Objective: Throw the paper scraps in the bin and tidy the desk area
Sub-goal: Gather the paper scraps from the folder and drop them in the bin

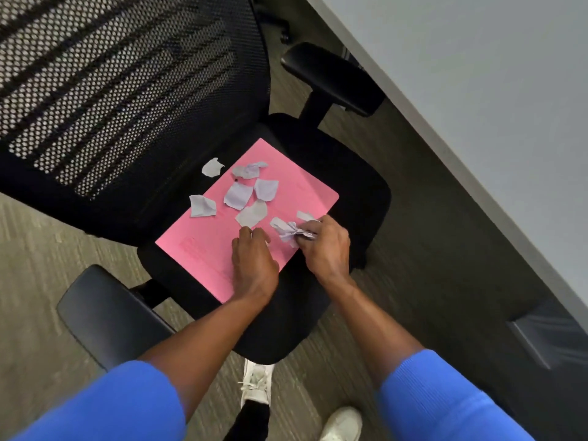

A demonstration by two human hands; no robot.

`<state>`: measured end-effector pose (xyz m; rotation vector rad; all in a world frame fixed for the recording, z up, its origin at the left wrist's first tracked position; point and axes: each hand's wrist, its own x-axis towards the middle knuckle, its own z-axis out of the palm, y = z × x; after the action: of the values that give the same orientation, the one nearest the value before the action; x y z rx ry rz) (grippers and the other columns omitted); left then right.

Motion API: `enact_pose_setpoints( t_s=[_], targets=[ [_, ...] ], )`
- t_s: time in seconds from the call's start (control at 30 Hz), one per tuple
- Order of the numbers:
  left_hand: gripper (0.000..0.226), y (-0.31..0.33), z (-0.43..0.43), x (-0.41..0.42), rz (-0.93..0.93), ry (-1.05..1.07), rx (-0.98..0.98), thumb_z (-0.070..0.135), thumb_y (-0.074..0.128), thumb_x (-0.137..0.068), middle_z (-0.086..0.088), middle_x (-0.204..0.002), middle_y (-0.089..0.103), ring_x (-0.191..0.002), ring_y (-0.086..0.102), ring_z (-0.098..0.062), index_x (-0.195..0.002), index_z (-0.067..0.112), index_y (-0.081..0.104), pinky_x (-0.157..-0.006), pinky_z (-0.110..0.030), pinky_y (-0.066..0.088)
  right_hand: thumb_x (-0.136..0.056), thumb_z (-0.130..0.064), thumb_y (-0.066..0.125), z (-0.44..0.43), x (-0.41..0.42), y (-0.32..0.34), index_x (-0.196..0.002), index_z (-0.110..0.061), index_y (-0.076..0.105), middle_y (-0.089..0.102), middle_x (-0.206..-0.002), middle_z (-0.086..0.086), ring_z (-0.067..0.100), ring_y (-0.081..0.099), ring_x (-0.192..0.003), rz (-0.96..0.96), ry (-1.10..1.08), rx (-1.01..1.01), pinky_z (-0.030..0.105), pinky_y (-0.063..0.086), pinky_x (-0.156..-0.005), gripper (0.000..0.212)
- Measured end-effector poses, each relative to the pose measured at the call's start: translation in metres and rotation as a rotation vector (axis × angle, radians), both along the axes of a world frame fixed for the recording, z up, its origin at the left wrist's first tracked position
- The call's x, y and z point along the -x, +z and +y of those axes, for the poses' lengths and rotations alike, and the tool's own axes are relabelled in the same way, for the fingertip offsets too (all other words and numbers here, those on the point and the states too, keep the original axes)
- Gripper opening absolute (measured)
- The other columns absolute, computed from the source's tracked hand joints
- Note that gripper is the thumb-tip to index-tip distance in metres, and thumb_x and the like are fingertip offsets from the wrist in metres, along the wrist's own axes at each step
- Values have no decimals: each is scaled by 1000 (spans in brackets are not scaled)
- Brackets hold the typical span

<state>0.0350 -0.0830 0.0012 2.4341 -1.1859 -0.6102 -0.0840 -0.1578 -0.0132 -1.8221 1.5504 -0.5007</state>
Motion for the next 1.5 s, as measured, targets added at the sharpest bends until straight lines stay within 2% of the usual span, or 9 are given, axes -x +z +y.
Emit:
enact_pose_setpoints(
  t_s=[0.3,0.57,0.7,0.87,1.0,1.1,1.2,1.37,1.5],
  targets=[
    [30,8,15,83,72,-178,47,-11,63,-86,-3,-111,56,-101,57,-24,-105,12,67,-79,-28,36,-81,-21,81,50,107,-2,-108,-27,82,67,-90,-6,12,65,-84,-24,-276,-104,19,45,-74,27],
    [14,-21,41,189,151,-404,24,4,65,-93,-4,-108,60,-97,63,-29,-100,15,69,-86,-46,54,-81,-26,83,127,227,-20,-107,-26,82,81,-106,1,16,73,-93,18,-554,-265,27,52,-86,26],
    [9,-39,57,242,158,-494,-14,5,65,-95,-5,-109,61,-98,64,-29,-100,13,69,-88,-36,49,-85,-34,80,163,283,-36,-116,-26,79,78,-117,5,24,72,-105,30,-670,-387,29,51,-87,32],
    [11,-62,78,314,199,-491,-118,10,66,-98,-17,-113,69,-108,67,-33,-103,4,73,-93,-35,49,-82,-26,78,209,349,-51,-92,-16,84,81,-96,6,7,72,-88,-39,-783,-224,0,42,-73,16],
    [11,-84,98,371,307,-491,-162,11,68,-93,-13,-105,74,-97,73,-28,-100,9,77,-83,-32,56,-83,-25,82,249,404,-81,-99,-18,84,81,-101,5,14,76,-93,47,-848,-292,27,55,-88,17],
    [17,-100,112,411,385,-562,-226,5,65,-93,-14,-109,74,-101,70,-30,-105,9,76,-83,-29,53,-78,-32,84,274,441,-101,-99,-20,84,81,-99,7,23,76,-91,44,-938,-326,34,57,-82,24],
    [14,-120,124,449,408,-599,-249,9,68,-88,-9,-100,75,-92,71,-26,-99,4,76,-67,-12,43,-74,-27,84,289,469,-118,-96,-13,84,81,-95,13,27,76,-90,6,-978,-338,33,53,-76,26],
    [16,-156,144,498,389,-654,-256,21,69,-88,-17,-97,80,-92,76,-39,-89,8,78,-77,-40,56,-68,-21,87,304,511,-148,-89,-1,83,80,-87,18,26,75,-80,9,-1009,-322,2,38,-61,29],
    [28,-168,155,525,409,-732,-231,21,60,-97,-27,-107,77,-101,73,-45,-99,0,79,-84,-46,54,-69,-26,90,298,533,-165,-94,-4,82,79,-92,15,16,68,-81,35,-1036,-402,14,40,-63,34]
  ],
)
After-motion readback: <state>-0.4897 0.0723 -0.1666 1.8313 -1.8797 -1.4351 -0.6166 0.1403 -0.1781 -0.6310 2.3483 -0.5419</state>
